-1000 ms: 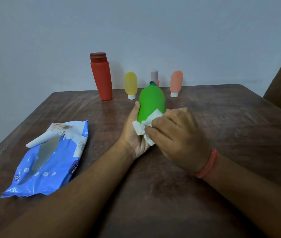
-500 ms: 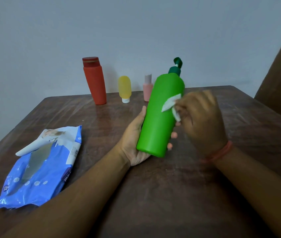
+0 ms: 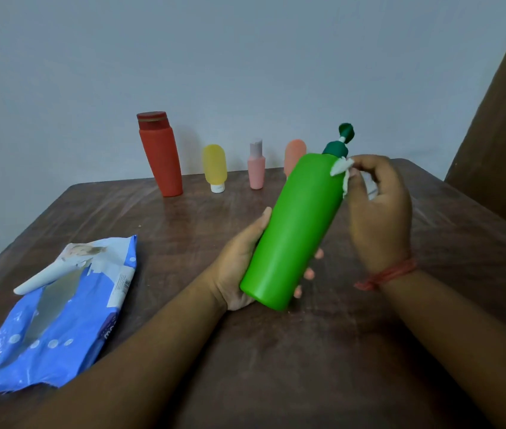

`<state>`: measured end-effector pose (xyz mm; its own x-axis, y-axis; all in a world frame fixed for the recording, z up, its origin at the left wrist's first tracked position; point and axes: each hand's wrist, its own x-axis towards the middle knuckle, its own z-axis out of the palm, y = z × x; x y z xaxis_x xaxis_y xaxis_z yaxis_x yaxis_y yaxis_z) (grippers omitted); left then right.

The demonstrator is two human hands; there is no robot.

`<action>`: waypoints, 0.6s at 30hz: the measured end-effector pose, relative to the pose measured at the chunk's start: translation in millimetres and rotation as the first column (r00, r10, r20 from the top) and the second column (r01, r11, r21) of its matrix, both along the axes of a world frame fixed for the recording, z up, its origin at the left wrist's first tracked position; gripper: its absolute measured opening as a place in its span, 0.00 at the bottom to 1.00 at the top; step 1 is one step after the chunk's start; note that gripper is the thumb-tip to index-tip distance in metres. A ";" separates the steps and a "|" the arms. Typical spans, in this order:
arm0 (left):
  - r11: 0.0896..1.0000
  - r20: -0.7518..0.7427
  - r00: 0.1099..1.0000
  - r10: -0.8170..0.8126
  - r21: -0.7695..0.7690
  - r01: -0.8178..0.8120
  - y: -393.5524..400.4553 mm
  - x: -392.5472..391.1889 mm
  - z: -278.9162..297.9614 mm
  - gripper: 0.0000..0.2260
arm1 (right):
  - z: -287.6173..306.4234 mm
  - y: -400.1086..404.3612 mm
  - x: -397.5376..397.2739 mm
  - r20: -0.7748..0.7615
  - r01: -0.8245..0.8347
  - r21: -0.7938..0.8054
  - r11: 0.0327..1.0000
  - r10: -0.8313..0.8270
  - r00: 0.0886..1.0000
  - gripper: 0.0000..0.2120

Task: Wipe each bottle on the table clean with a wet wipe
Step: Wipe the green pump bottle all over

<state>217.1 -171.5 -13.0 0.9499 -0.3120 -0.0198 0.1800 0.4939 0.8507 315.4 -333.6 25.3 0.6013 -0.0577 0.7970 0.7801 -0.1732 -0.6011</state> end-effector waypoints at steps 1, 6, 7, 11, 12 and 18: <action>1.000 -0.001 1.000 0.003 0.004 -0.003 0.0 0.9 -0.5 0.30 | -0.4 -3.0 -2.0 0.099 0.039 -0.074 0.996 -0.032 0.995 0.14; 0.994 -0.025 0.997 0.066 0.083 -0.064 -4.1 -0.4 0.3 0.31 | -3.1 -5.6 -4.7 0.570 0.246 -0.517 0.820 0.116 0.813 0.08; 0.990 -0.024 0.996 0.085 0.112 -0.082 -5.6 -0.9 0.6 0.32 | 0.8 -5.7 -3.2 0.589 0.301 -0.536 0.789 0.094 0.802 0.09; 0.978 -0.010 0.994 0.105 0.184 -0.101 -7.3 0.9 -1.2 0.33 | 11.4 -4.1 3.2 0.513 0.372 -0.552 0.746 -0.049 0.857 0.11; 0.981 -0.020 0.995 0.102 0.170 -0.097 -7.2 1.3 -1.5 0.33 | 9.3 -1.9 1.7 0.500 0.338 -0.598 0.727 0.009 0.866 0.12; 0.972 -0.113 0.971 0.210 -0.087 -0.220 -2.3 6.9 -2.1 0.35 | 0.8 22.5 -47.7 0.364 0.040 -0.800 0.599 0.431 0.825 0.16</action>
<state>223.9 -173.7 -15.0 0.9893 -0.1062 -0.1000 0.1442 0.6107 0.7786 267.7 -311.1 26.1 0.0453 0.7624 0.6456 0.9754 -0.1732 0.1361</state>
